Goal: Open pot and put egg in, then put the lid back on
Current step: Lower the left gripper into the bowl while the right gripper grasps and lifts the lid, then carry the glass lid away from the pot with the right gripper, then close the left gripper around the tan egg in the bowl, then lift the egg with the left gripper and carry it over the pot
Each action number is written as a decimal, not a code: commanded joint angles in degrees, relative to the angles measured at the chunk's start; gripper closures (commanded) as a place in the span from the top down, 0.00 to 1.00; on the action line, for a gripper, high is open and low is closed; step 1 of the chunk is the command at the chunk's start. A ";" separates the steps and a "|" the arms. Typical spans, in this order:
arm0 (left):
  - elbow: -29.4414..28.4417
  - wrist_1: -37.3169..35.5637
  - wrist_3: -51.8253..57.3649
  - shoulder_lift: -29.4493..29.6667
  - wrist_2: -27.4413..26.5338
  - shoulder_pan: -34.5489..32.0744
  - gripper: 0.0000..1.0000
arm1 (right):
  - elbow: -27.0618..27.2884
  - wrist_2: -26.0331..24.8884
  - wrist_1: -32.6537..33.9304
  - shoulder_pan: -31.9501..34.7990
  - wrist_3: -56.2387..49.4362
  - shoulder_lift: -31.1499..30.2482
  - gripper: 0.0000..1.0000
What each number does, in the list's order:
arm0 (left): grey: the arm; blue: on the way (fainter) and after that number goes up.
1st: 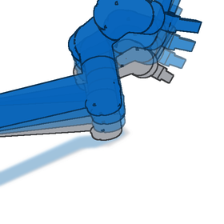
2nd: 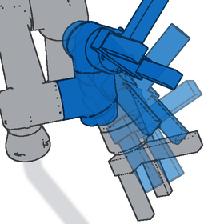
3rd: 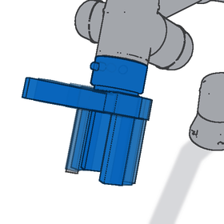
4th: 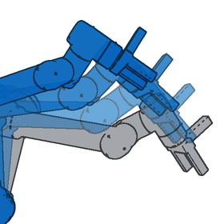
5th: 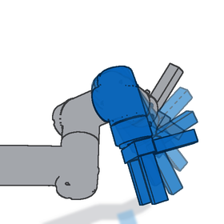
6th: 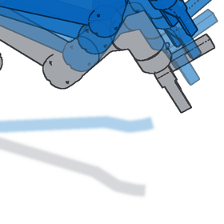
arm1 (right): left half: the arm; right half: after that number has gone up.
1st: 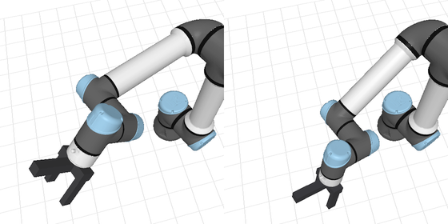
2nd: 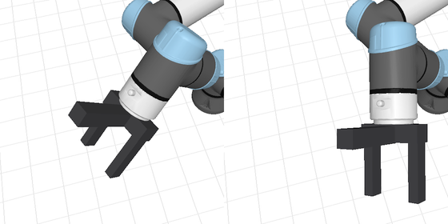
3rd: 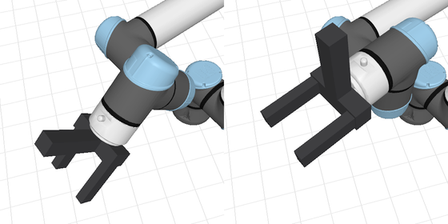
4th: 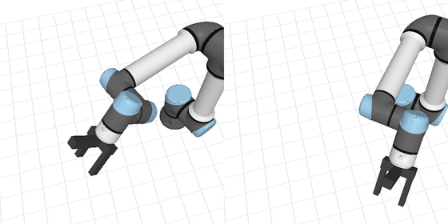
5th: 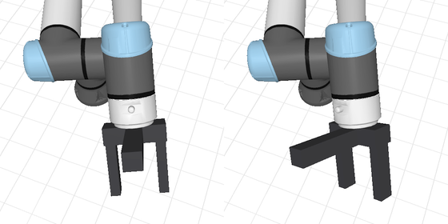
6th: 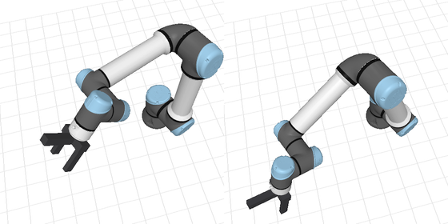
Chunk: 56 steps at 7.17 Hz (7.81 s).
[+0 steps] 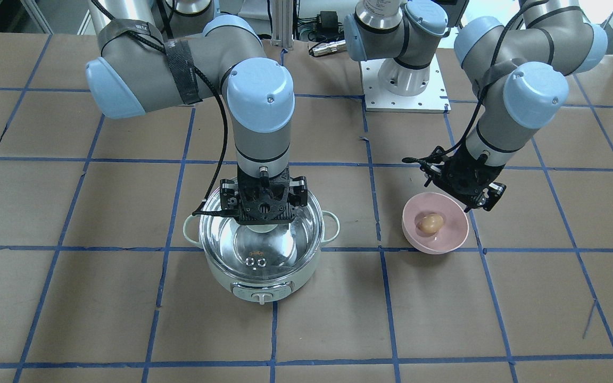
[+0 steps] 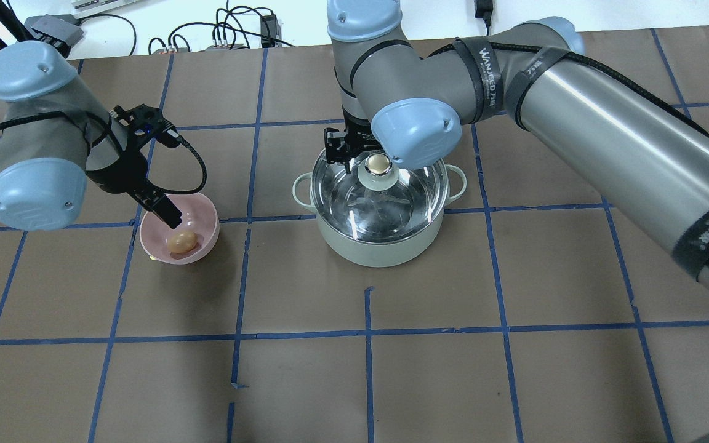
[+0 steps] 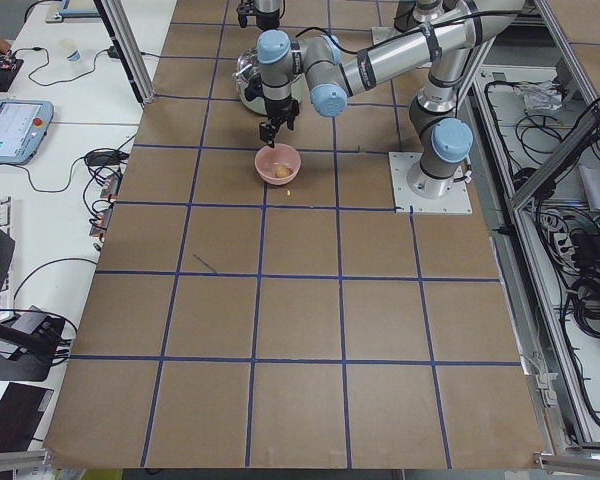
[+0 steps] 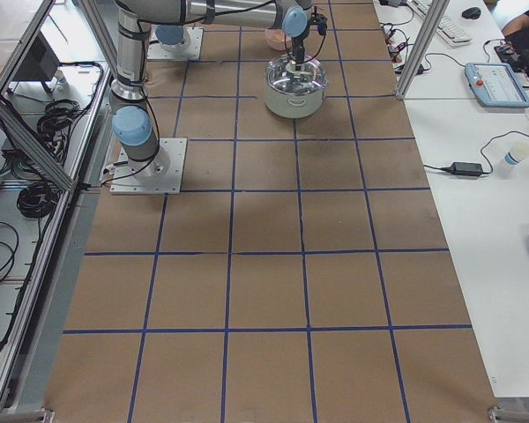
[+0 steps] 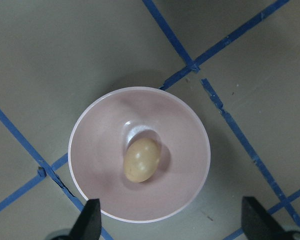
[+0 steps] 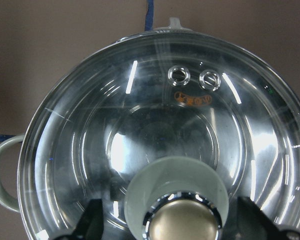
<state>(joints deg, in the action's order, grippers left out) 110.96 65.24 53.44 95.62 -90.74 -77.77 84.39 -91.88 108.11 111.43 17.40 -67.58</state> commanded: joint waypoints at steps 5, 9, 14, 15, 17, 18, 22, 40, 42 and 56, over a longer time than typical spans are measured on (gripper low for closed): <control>5.67 -11.97 12.83 4.93 0.21 0.96 1.00 | 0.16 -0.31 -0.09 -0.16 -0.61 -0.35 0.08; 6.20 -12.42 14.23 5.02 0.12 1.04 1.00 | -3.34 0.82 -11.08 -4.97 -0.96 -8.49 0.08; 6.99 -16.34 17.66 8.35 1.34 0.87 0.99 | 0.41 1.35 -26.73 -23.96 -21.96 -21.53 0.02; 7.08 -17.33 18.71 9.05 1.53 0.87 0.98 | 1.21 2.23 -24.38 -23.89 -21.97 -22.32 0.02; 7.34 -18.65 18.63 9.94 1.53 0.87 0.98 | 1.57 2.23 -24.26 -23.89 -22.06 -22.33 0.02; 7.26 -18.66 18.72 9.94 2.75 0.87 0.98 | 1.57 2.32 -24.26 -23.98 -22.32 -22.33 0.02; 7.35 -18.48 18.28 10.03 2.76 0.87 0.96 | 1.57 4.17 -24.53 -24.24 -22.67 -22.33 0.02; 7.87 -18.48 17.75 10.21 -0.67 0.96 0.40 | 1.04 3.46 -24.35 -24.24 -23.29 -22.50 0.01; 7.79 -18.57 16.36 10.03 -0.40 0.96 0.18 | 1.04 3.38 -24.35 -24.24 -23.47 -22.50 0.01; -20.23 6.92 -42.20 8.17 0.56 -18.52 0.17 | 1.04 3.47 -24.44 -24.33 -23.47 -22.59 0.01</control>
<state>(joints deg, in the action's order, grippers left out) 93.24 72.19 20.75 102.41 -90.27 -91.71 85.43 -88.45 83.68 87.10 -6.07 -90.11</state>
